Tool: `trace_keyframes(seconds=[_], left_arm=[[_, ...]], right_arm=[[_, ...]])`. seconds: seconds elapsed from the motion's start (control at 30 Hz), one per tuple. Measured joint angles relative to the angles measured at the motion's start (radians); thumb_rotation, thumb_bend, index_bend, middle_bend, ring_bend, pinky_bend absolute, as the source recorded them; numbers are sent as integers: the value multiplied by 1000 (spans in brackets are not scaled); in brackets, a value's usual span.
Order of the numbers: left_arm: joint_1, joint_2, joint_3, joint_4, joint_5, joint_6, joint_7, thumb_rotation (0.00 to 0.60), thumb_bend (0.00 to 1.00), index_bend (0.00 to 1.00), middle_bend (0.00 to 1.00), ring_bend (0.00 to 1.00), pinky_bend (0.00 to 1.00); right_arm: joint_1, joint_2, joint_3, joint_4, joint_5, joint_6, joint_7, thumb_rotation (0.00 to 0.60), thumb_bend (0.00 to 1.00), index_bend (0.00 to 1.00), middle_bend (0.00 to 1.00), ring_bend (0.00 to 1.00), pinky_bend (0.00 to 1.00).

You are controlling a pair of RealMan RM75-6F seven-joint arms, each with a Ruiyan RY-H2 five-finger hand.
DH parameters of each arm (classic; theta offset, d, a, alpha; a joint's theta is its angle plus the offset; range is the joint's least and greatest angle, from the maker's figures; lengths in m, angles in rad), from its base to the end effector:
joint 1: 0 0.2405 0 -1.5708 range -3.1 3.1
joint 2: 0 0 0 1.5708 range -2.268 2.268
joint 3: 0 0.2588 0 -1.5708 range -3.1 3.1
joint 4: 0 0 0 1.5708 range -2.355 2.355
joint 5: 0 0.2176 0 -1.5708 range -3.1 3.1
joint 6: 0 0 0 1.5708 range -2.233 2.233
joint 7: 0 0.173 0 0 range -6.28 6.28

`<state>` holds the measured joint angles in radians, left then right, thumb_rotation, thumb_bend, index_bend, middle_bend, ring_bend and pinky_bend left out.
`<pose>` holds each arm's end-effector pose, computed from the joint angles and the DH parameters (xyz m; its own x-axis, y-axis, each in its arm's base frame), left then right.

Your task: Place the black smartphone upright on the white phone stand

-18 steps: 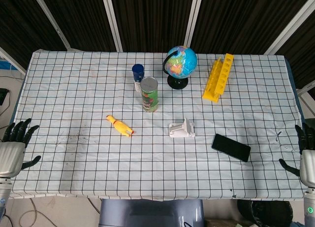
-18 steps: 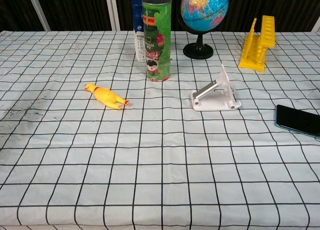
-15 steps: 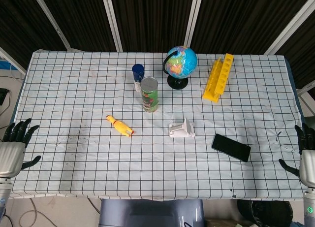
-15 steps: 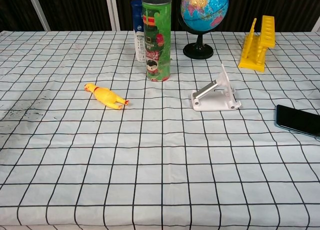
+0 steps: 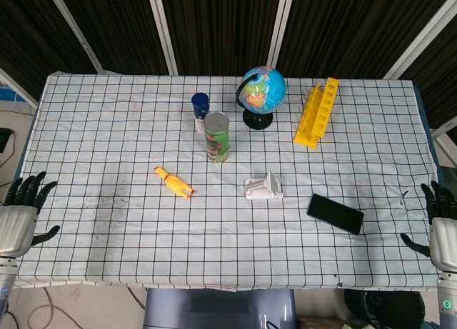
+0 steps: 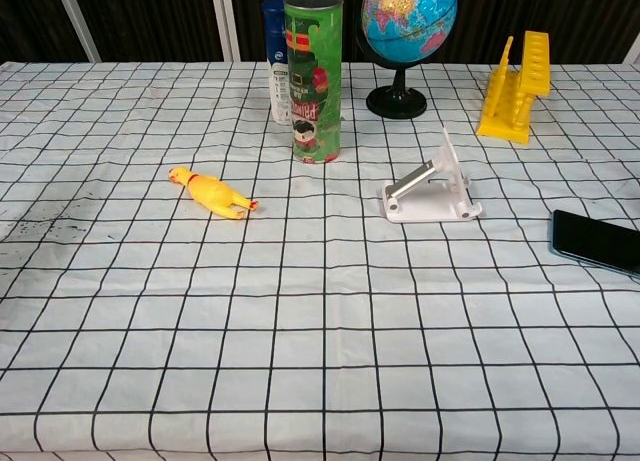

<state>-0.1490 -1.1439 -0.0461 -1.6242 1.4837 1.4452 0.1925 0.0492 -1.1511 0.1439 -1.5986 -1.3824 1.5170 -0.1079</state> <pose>-0.3027 0.2293 0.1377 0.5331 0.0148 0.8459 0.8450 -0.0583 -0.5315 -0.3317 -0.2172 0.1730 0.4637 0.0937 0.8810 -0.8817 0.1470 0.4484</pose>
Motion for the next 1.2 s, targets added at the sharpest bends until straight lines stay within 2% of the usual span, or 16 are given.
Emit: trace_keyframes(seconds=[0.17, 0.27, 0.43, 0.6, 0.87, 1.07, 1.2], left_arm=[[-3, 1, -1, 0, -2, -5, 0, 600, 100, 140, 0, 0, 0], [-3, 1, -1, 0, -2, -6, -1, 600, 100, 140, 0, 0, 0], [-3, 2, 0, 1, 0, -5, -7, 600, 100, 140, 0, 0, 0], [-3, 3, 1, 4, 2, -6, -14, 600, 100, 140, 0, 0, 0], [-5, 4, 2, 5, 4, -8, -17, 600, 100, 140, 0, 0, 0], [-5, 4, 2, 6, 4, -8, -17, 600, 100, 140, 0, 0, 0], [-5, 4, 2, 5, 3, -8, -16, 600, 100, 140, 0, 0, 0]], right_arm=[[25, 28, -2, -94, 19, -63, -42, 600, 50, 0, 0, 0, 180], [56, 37, 2, -171, 39, -111, -96, 600, 83, 0, 0, 0, 180], [122, 8, 17, -229, 88, -178, -215, 600, 130, 0, 0, 0, 180], [177, -54, 31, -240, 178, -228, -316, 600, 153, 4, 14, 0, 180], [255, -158, 60, -228, 348, -264, -463, 600, 172, 73, 64, 15, 180], [300, -220, 67, -195, 450, -268, -545, 600, 179, 192, 189, 75, 180], [321, -255, 69, -164, 501, -263, -577, 600, 180, 229, 214, 85, 180]])
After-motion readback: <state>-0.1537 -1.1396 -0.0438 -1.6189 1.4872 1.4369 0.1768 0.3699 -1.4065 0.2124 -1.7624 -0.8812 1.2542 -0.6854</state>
